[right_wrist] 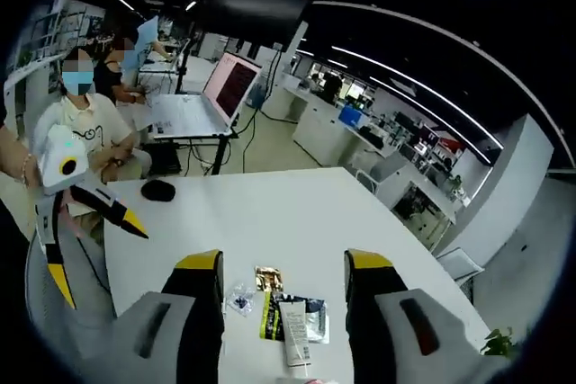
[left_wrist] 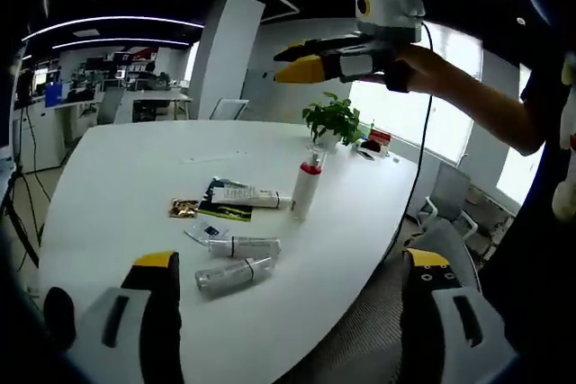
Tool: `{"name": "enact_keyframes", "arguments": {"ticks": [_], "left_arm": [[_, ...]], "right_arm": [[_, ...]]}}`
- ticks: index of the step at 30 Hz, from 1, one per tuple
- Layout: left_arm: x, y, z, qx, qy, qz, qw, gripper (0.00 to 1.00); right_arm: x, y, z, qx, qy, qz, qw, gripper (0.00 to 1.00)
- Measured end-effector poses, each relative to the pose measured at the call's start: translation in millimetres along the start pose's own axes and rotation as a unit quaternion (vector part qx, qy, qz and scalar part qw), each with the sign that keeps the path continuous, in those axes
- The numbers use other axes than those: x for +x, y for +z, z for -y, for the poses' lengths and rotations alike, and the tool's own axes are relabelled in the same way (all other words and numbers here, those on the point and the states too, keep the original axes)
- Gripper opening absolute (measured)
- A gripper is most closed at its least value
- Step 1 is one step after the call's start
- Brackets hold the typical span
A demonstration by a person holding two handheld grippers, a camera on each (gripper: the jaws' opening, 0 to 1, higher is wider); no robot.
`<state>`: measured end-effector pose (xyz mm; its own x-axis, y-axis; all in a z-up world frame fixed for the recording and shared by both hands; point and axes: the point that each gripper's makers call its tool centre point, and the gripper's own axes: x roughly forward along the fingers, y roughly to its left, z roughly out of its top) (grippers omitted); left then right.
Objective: Arrange the skincare products in the storage area until every visible bottle or jar stands upright without overlapping.
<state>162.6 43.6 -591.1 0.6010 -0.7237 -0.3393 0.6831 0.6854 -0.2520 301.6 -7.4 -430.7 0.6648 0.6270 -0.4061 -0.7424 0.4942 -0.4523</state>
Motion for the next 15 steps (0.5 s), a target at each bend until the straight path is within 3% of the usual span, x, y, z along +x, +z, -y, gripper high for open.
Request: {"name": "enact_keyframes", "arguments": {"ticks": [1, 8, 12, 15], "left_arm": [[-1, 1.0, 0.7, 0.001, -0.001, 0.003, 1.0000, 0.95], [-9, 6.7, 8.2, 0.002, -0.003, 0.016, 0.9999, 0.96], [-11, 13.4, 10.2, -0.003, -0.003, 0.026, 0.9996, 0.98], [-10, 15.7, 9.9, -0.005, -0.004, 0.033, 0.9994, 0.99]], "right_arm": [[-5, 13.3, 2, -0.006, 0.000, 0.013, 0.9999, 0.63], [-32, 60.1, 28, -0.037, -0.001, 0.022, 0.9991, 0.75], [-35, 59.1, 61, -0.054, -0.024, -0.014, 0.9982, 0.80], [-33, 60.4, 99, -0.074, -0.063, -0.013, 0.9951, 0.97]]}}
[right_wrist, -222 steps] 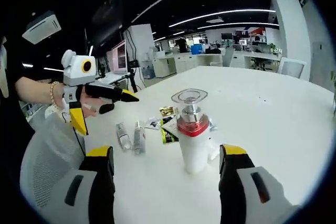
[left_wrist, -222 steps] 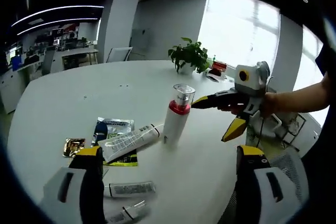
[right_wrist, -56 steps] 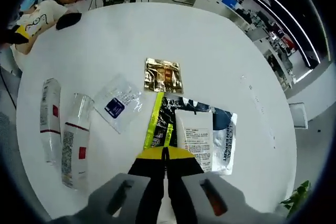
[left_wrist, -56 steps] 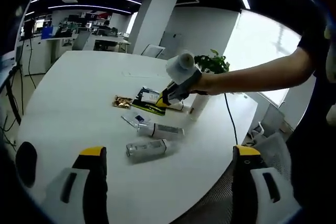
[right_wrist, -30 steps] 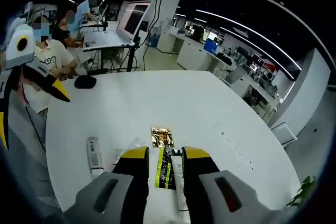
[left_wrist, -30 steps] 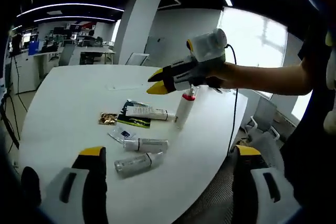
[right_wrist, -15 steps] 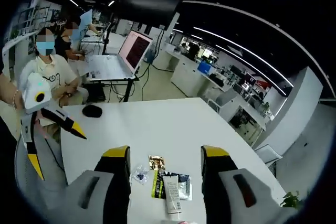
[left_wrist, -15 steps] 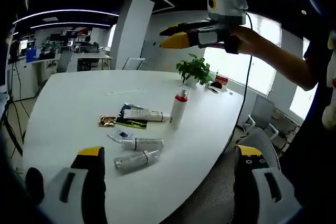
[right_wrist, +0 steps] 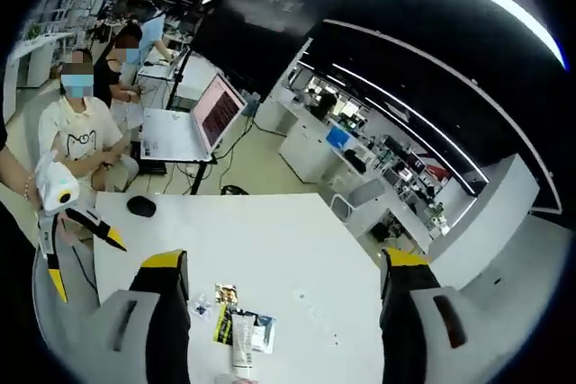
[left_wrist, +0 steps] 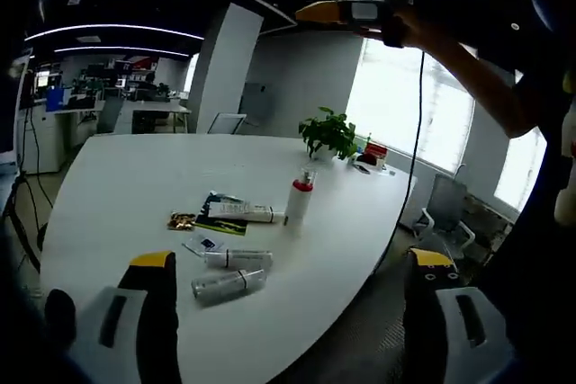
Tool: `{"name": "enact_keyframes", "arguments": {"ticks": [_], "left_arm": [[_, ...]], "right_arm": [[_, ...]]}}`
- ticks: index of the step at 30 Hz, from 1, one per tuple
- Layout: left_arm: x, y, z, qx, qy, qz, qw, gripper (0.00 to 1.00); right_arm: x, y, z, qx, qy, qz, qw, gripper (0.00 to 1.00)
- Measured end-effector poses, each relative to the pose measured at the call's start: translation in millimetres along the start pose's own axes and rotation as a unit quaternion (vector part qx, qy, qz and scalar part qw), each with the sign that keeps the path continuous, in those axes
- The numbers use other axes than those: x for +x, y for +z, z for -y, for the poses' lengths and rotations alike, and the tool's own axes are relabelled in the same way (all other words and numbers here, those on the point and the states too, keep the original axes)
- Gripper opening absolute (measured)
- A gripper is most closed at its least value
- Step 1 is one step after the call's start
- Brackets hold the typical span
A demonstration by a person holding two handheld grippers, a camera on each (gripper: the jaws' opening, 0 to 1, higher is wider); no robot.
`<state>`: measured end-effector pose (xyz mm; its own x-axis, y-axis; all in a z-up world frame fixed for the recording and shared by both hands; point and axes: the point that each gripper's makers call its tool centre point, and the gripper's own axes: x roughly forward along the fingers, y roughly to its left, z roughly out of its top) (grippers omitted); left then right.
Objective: Arrange the skincare products in the storage area until every visible bottle or jar stands upright without overlapping.
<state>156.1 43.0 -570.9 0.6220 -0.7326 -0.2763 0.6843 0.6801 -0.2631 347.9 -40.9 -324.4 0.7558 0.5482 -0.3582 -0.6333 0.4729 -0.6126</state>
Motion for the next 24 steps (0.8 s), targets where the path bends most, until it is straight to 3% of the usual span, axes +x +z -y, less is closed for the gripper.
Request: {"name": "enact_keyframes", "arguments": {"ticks": [1, 3, 4, 6, 8, 11, 15, 16, 19, 21, 24], "left_arm": [[0, 0.3, -0.2, -0.001, 0.000, -0.001, 1.0000, 0.99], [1, 1.3, -0.7, -0.004, 0.000, -0.001, 1.0000, 0.99], [0, 1.8, -2.2, -0.005, 0.000, 0.000, 1.0000, 0.99], [0, 2.8, -2.5, -0.008, 0.001, 0.003, 1.0000, 0.99], [-2, 3.0, -5.2, -0.013, 0.003, 0.005, 0.9999, 0.99], [-1, -1.1, -7.9, -0.027, 0.009, -0.001, 0.9996, 0.99], [3, -8.0, -7.8, -0.038, 0.010, -0.023, 0.9989, 0.99], [3, -6.9, -6.1, -0.037, 0.009, -0.025, 0.9989, 0.99], [3, 1.1, -6.2, -0.034, 0.007, -0.010, 0.9993, 0.99], [3, 2.0, -7.9, -0.034, 0.010, -0.007, 0.9993, 0.99], [4, -1.3, -11.6, -0.029, 0.016, -0.014, 0.9994, 0.99]], "right_arm": [[2, -10.4, 14, 0.002, -0.015, -0.019, 0.9997, 0.99], [7, -21.9, 24, 0.017, -0.013, -0.032, 0.9992, 0.99], [10, -31.1, 28, 0.044, -0.005, -0.041, 0.9981, 0.99], [17, -45.5, 30, 0.069, 0.016, -0.058, 0.9958, 1.00], [22, -64.2, 29, 0.062, 0.031, -0.089, 0.9936, 1.00], [30, -78.0, 32, 0.068, 0.043, -0.104, 0.9913, 1.00], [51, -115.5, 15, 0.070, 0.113, -0.163, 0.9777, 1.00], [55, -130.6, 12, 0.068, 0.119, -0.193, 0.9716, 0.99], [67, -159.1, -1, 0.051, 0.147, -0.236, 0.9591, 1.00], [66, -161.2, -17, 0.060, 0.156, -0.234, 0.9578, 0.99], [76, -178.1, -37, 0.062, 0.178, -0.254, 0.9486, 0.99]]}}
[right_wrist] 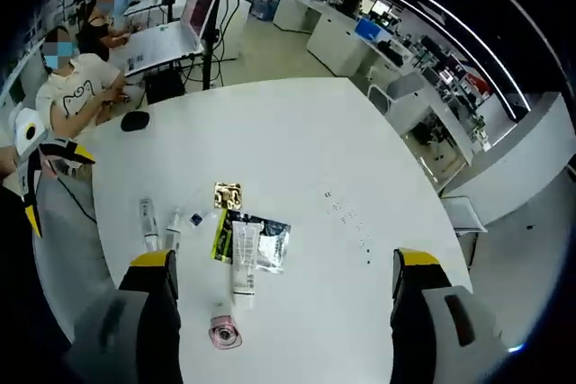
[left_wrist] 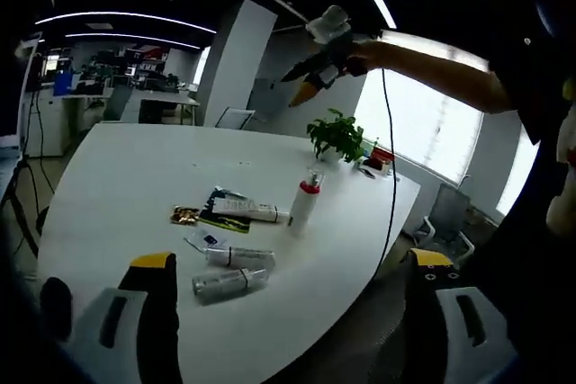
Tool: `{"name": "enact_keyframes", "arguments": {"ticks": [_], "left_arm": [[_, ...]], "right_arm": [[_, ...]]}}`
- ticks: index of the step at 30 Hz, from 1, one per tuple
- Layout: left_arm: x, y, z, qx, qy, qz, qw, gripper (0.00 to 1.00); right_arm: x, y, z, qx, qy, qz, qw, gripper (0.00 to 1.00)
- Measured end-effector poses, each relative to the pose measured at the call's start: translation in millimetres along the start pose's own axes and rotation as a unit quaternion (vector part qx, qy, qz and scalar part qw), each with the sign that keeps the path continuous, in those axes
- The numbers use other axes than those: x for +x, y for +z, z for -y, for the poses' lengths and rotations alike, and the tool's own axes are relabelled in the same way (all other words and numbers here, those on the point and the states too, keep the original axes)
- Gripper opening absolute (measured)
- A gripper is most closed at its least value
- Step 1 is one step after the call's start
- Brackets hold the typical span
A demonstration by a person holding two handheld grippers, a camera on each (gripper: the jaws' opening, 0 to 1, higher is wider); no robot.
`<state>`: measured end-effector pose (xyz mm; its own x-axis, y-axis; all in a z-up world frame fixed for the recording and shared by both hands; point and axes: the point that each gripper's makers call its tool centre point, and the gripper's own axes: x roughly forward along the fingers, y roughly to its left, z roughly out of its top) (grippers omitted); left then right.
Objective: Arrange the skincare products in the storage area until every visible bottle or jar stands upright without overlapping.
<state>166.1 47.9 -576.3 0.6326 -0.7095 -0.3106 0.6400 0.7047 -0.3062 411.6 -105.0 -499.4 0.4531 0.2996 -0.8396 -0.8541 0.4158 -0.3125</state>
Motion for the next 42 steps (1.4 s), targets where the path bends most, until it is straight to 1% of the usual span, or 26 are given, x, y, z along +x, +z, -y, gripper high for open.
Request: {"name": "enact_keyframes", "arguments": {"ticks": [1, 2, 3, 4, 5, 6, 8, 9, 10, 11, 12, 13, 14, 17, 21, 24, 26, 28, 29, 30, 34, 35, 37, 39, 42], "left_arm": [[0, -2.3, -1.7, 0.000, 0.002, -0.005, 1.0000, 0.99], [0, -3.2, -2.5, 0.001, 0.004, -0.008, 1.0000, 0.99], [0, -3.4, -3.3, 0.001, 0.005, -0.008, 1.0000, 0.99], [0, -4.1, -5.3, -0.001, 0.007, -0.008, 0.9999, 0.99], [-1, -4.5, -6.7, -0.004, 0.009, -0.007, 0.9999, 0.99], [-1, -5.2, -8.6, -0.007, 0.010, -0.006, 0.9999, 0.99], [-1, -6.9, -10.7, -0.010, 0.014, -0.009, 0.9998, 0.99], [-2, -8.3, -12.9, -0.013, 0.016, -0.012, 0.9997, 0.99], [-1, -8.5, -13.3, -0.014, 0.017, -0.013, 0.9997, 0.98], [-2, -8.2, -16.1, -0.018, 0.020, -0.014, 0.9996, 0.98], [-3, -7.8, -18.7, -0.019, 0.021, -0.013, 0.9995, 0.98], [-3, -6.3, -22.0, -0.020, 0.025, -0.010, 0.9994, 0.98], [-4, -5.6, -24.0, -0.021, 0.026, -0.008, 0.9994, 0.98], [-3, -2.3, -27.4, -0.028, 0.028, -0.001, 0.9992, 0.98], [-2, -6.7, -32.3, -0.028, 0.028, -0.008, 0.9992, 0.97], [-1, -11.6, -35.3, -0.034, 0.028, -0.016, 0.9989, 0.96], [0, -14.5, -37.9, -0.035, 0.027, -0.020, 0.9988, 0.96], [0, -15.9, -39.5, -0.036, 0.027, -0.022, 0.9987, 0.96], [0, -16.4, -40.0, -0.037, 0.026, -0.023, 0.9987, 0.96], [0, -16.4, -40.0, -0.038, 0.025, -0.024, 0.9987, 0.96], [1, -18.8, -43.1, -0.040, 0.021, -0.028, 0.9986, 0.95], [2, -19.6, -44.1, -0.041, 0.021, -0.030, 0.9985, 0.95], [3, -20.8, -44.8, -0.044, 0.021, -0.032, 0.9983, 0.94], [5, -21.7, -44.3, -0.047, 0.019, -0.034, 0.9982, 0.94], [6, -24.3, -45.0, -0.049, 0.019, -0.037, 0.9979, 0.94]], "right_arm": [[9, -5.0, -3, -0.005, 0.011, -0.015, 0.9998, 0.99], [19, -7.8, -8, -0.007, 0.019, -0.023, 0.9995, 0.99], [30, -10.6, -8, -0.006, 0.027, -0.031, 0.9991, 0.99], [40, -14.5, -14, -0.009, 0.038, -0.043, 0.9983, 0.99], [54, -13.4, -6, -0.008, 0.046, -0.049, 0.9977, 0.99], [63, -16.4, -9, -0.010, 0.053, -0.057, 0.9969, 0.98], [72, -20.3, -15, -0.012, 0.060, -0.064, 0.9960, 0.97], [80, -21.8, -17, -0.013, 0.065, -0.070, 0.9953, 0.98], [85, -22.6, -18, -0.013, 0.067, -0.073, 0.9950, 0.97], [96, -22.2, -15, -0.011, 0.071, -0.075, 0.9945, 0.97], [99, -22.6, -15, -0.010, 0.073, -0.076, 0.9944, 0.95], [102, -25.6, -22, -0.007, 0.078, -0.084, 0.9934, 0.94], [105, -28.0, -24, -0.006, 0.082, -0.090, 0.9925, 0.91], [125, -37.3, -29, -0.009, 0.094, -0.110, 0.9894, 0.88], [142, -46.7, -38, -0.001, 0.101, -0.124, 0.9871, 0.84], [154, -55.9, -46, 0.011, 0.111, -0.139, 0.9840, 0.83], [162, -60.7, -49, 0.010, 0.111, -0.149, 0.9826, 0.82], [163, -63.8, -56, 0.009, 0.114, -0.154, 0.9814, 0.81], [174, -67.0, -57, 0.012, 0.115, -0.157, 0.9808, 0.80], [177, -68.9, -58, 0.013, 0.116, -0.159, 0.9803, 0.79], [185, -78.5, -63, 0.008, 0.116, -0.177, 0.9774, 0.79], [190, -80.8, -61, 0.009, 0.114, -0.183, 0.9765, 0.78], [199, -80.9, -59, 0.017, 0.114, -0.181, 0.9768, 0.76], [205, -81.6, -61, 0.028, 0.112, -0.179, 0.9771, 0.73], [210, -86.6, -64, 0.030, 0.109, -0.186, 0.9761, 0.67]]}}
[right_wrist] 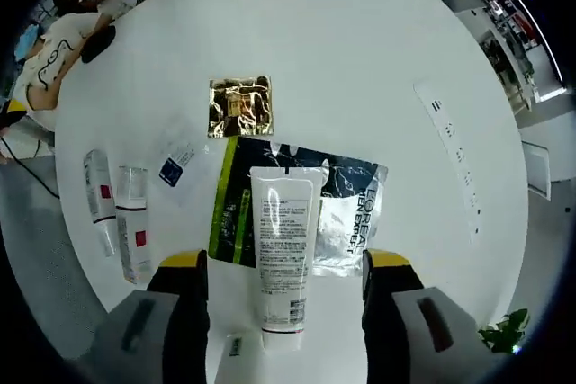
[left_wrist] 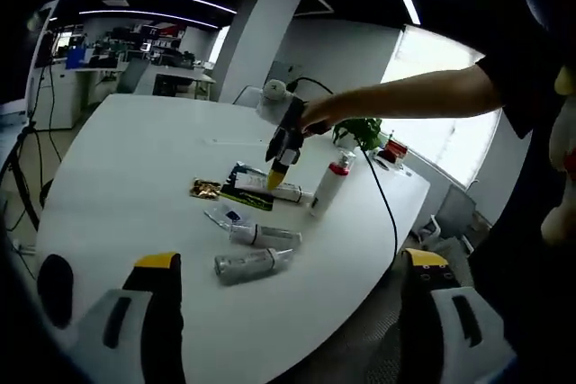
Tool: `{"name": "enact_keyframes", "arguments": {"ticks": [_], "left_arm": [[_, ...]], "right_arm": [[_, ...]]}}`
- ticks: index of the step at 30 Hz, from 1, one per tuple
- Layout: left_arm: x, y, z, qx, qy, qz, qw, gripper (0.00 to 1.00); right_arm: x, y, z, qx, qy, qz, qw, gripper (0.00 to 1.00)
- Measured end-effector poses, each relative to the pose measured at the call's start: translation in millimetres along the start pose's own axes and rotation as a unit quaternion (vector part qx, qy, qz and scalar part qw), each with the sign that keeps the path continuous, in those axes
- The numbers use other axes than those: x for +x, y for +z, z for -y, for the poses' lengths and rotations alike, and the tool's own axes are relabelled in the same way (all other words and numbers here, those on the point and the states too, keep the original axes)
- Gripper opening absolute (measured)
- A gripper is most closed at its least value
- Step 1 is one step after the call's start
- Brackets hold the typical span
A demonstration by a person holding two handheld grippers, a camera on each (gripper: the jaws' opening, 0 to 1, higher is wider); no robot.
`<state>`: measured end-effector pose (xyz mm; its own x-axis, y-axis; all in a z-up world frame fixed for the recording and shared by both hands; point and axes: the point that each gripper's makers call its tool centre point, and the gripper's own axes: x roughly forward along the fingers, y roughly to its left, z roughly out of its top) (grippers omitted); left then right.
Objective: Arrange the skincare products in the storage area until every visible bottle or jar stands upright without overlapping.
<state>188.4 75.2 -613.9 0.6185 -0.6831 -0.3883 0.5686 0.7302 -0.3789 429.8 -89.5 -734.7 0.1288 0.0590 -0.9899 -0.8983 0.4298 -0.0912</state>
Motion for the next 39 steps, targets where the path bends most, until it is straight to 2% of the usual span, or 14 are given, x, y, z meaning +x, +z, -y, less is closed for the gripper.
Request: {"name": "enact_keyframes", "arguments": {"ticks": [6, 15, 20, 23, 27, 28, 35, 36, 37, 39], "left_arm": [[2, -0.2, -3.4, -0.010, -0.004, 0.002, 0.9999, 0.92], [4, 2.9, -7.2, -0.012, -0.003, 0.004, 0.9999, 0.92], [5, 3.2, -9.6, -0.011, -0.003, 0.000, 0.9999, 0.91], [5, 5.8, -12.4, -0.012, -0.002, 0.003, 0.9999, 0.91], [8, 7.8, -13.9, -0.012, -0.001, 0.006, 0.9999, 0.90], [8, 7.8, -14.4, -0.012, 0.000, 0.006, 0.9999, 0.89], [12, 9.2, -11.8, -0.010, -0.003, 0.007, 0.9999, 0.89], [11, 8.8, -11.8, -0.010, -0.004, 0.006, 0.9999, 0.89], [11, 8.7, -11.8, -0.010, -0.004, 0.006, 0.9999, 0.88], [11, 8.2, -11.8, -0.010, -0.004, 0.005, 0.9999, 0.88]], "right_arm": [[15, -4.7, 3, 0.000, -0.011, -0.020, 0.9997, 0.62], [29, -7.1, -1, 0.009, -0.007, -0.023, 0.9997, 0.52], [31, -5.3, 0, -0.003, -0.004, -0.024, 0.9997, 0.52], [34, -3.9, -6, -0.006, 0.022, -0.019, 0.9996, 0.46], [33, -6.8, -11, -0.064, 0.033, -0.014, 0.9974, 0.44], [32, -6.8, -11, -0.042, 0.029, -0.015, 0.9986, 0.45], [36, -4.2, -3, -0.040, 0.036, -0.016, 0.9984, 0.43], [36, -3.9, -4, -0.041, 0.036, -0.016, 0.9984, 0.41], [34, -5.4, -5, -0.044, 0.035, -0.019, 0.9982, 0.33], [37, -7.4, -8, -0.036, 0.031, -0.021, 0.9987, 0.32]]}}
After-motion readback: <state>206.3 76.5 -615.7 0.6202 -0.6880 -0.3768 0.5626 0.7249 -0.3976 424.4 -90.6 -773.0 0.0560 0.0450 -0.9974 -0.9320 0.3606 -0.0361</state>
